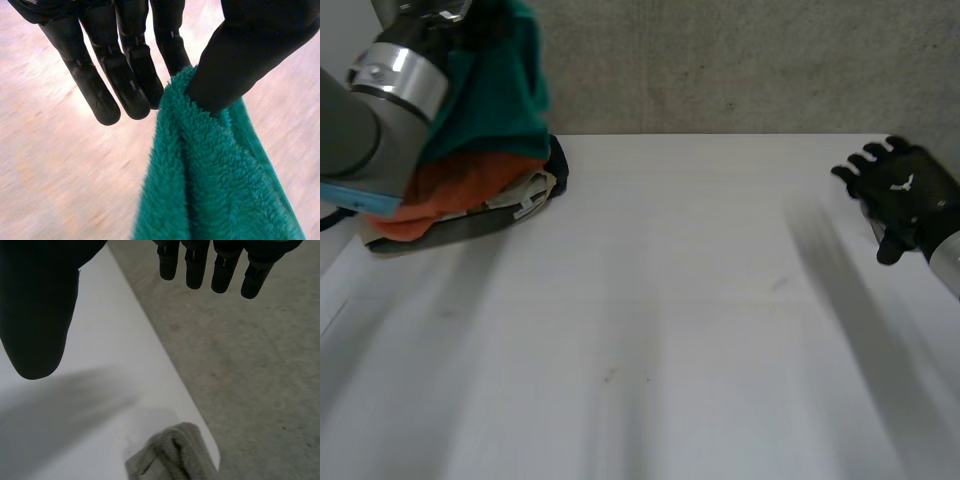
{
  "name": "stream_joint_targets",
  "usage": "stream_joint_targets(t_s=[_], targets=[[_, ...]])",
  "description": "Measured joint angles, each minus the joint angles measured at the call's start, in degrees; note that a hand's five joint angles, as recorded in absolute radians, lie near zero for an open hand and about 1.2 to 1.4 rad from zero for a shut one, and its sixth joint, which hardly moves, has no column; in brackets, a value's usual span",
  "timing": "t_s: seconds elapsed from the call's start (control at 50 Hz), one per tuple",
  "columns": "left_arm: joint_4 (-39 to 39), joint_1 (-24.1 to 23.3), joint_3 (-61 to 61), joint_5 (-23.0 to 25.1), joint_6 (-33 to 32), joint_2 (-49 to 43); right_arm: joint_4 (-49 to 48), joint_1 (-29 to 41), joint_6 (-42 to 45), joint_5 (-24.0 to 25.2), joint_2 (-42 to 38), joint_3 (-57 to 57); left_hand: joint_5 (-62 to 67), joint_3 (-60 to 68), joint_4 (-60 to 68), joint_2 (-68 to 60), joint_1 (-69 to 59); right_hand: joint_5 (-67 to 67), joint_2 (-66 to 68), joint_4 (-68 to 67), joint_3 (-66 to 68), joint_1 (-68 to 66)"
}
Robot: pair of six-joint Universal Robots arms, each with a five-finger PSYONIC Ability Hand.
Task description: Fold the laundry.
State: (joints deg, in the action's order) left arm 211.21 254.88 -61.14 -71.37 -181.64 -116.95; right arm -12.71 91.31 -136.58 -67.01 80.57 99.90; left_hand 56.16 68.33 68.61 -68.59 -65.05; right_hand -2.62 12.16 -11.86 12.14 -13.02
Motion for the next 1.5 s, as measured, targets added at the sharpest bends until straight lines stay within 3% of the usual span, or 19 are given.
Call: stream_joint_targets(t_s=[0.1, 0.22, 0.4, 0.42, 0.46, 0.5, 0.52, 0.62, 0.82, 0.88, 1.06, 1.24, 1.32, 1.34, 1.4, 1.42, 1.5], targets=[[-0.39, -11.62, -7.35, 0.11, 2.33, 4.69, 0.28, -0.05, -6.65, -1.41, 1.85, -2.11, 0.0, 0.0, 0.0, 0.0, 0.0, 0.0, 0.0, 0.0, 0.0, 0.0], [-4.82, -21.25, -11.69, -1.29, -0.32, 1.48, 1.0, -0.01, -12.06, -1.58, 2.39, -3.14, 0.0, 0.0, 0.0, -0.01, 0.0, 0.0, 0.0, 0.0, 0.0, 0.0], [-15.33, -28.4, -13.31, -5.87, -3.64, -2.44, 2.66, 0.29, -13.24, -0.83, 1.41, -3.34, -0.5, -0.76, -0.75, 1.13, 0.56, 0.0, 0.0, 0.0, 0.0, -0.03], [-15.92, -28.68, -13.54, -6.13, -3.65, -1.8, 3.05, 0.38, -13.19, -0.75, 0.92, -3.47, -1.61, -2.62, -2.72, 2.7, 1.58, 0.0, 0.0, 0.0, 0.0, -0.03], [-16.56, -28.86, -14.1, -6.46, -3.62, -0.17, 3.95, 0.54, -13.13, -0.67, -0.25, -3.89, -15.44, -17.27, -17.67, 17.62, 15.94, 0.0, 0.0, 0.0, 0.0, -0.03], [-16.81, -28.67, -14.83, -6.7, -3.65, 1.85, 5.27, 0.75, -13.11, -0.61, -1.65, -4.47, -37.81, -39.31, -40.11, 39.92, 41.6, 0.0, 0.0, 0.0, 0.0, -0.03], [-16.9, -28.46, -15.32, -6.81, -3.68, 3.04, 6.0, 0.9, -13.12, -0.58, -2.3, -4.76, -43.99, -45.87, -46.4, 46.51, 46.25, 0.0, 0.0, 0.0, 0.0, -0.03], [-17.15, -26.11, -17.87, -7.72, -3.83, 8.39, 10.93, 2.84, -13.57, -0.24, -4.88, -6.52, -48.29, -49.49, -50.44, 49.98, 47.14, 0.0, 0.0, 0.0, 0.0, -0.03], [-17.48, -13.91, -27.78, -13.91, -5.74, 17.7, 21.21, 10.09, -16.08, 3.53, -6.56, -10.02, -48.29, -49.49, -50.44, 49.98, 47.14, 0.0, 0.0, 0.0, 0.0, -0.03], [-18.63, -8.29, -31.42, -14.94, -9.87, 18.06, 23.18, 14.18, -16.16, 5.14, -8.6, -10.44, -48.28, -49.49, -50.44, 49.98, 47.14, 0.0, 0.0, 0.0, 0.0, -0.03], [-25.08, -1.88, -34.83, -15.11, -18.55, 13.27, 17.29, 21.77, -12.07, 4.1, -15.04, -9.95, -47.4, -49.35, -50.23, 49.84, 46.73, -3.2, 3.17, -3.6, 3.39, -2.54], [-30.23, -1.01, -36.66, -14.79, -16.83, 10.72, 9.32, 24.83, -6.5, -2.61, -19.6, -10.19, -46.74, -49.34, -49.43, 49.46, 46.05, -8.99, 7.14, -9.24, 8.93, -7.72], [-30.03, -0.98, -37.49, -14.69, -15.35, 10.71, 8.68, 24.89, -5.91, -4.08, -20.59, -10.56, -46.74, -49.34, -49.35, 49.46, 46.05, -15.02, 14.5, -15.64, 15.4, -14.89], [-29.65, -1.0, -37.71, -14.67, -14.81, 10.77, 8.7, 24.84, -5.89, -4.49, -20.97, -10.9, -46.75, -49.34, -49.35, 49.46, 46.05, -25.15, 26.83, -26.22, 26.03, -26.05], [-29.0, -1.07, -37.87, -14.66, -14.1, 10.96, 9.02, 24.68, -6.12, -4.76, -21.22, -11.46, -46.75, -49.34, -49.35, 49.46, 46.05, -38.41, 39.89, -39.69, 39.37, -38.02], [-28.8, -1.1, -37.89, -14.66, -13.87, 11.05, 9.3, 24.55, -6.21, -4.84, -21.2, -11.6, -46.74, -49.34, -49.35, 49.46, 46.05, -50.61, 51.97, -51.85, 51.48, -48.16], [-28.36, -1.19, -37.89, -14.66, -13.19, 11.41, 10.91, 24.14, -6.32, -4.95, -20.61, -11.56, -46.75, -49.34, -49.35, 49.46, 46.05, -53.59, 55.07, -56.25, 55.51, -48.89]])
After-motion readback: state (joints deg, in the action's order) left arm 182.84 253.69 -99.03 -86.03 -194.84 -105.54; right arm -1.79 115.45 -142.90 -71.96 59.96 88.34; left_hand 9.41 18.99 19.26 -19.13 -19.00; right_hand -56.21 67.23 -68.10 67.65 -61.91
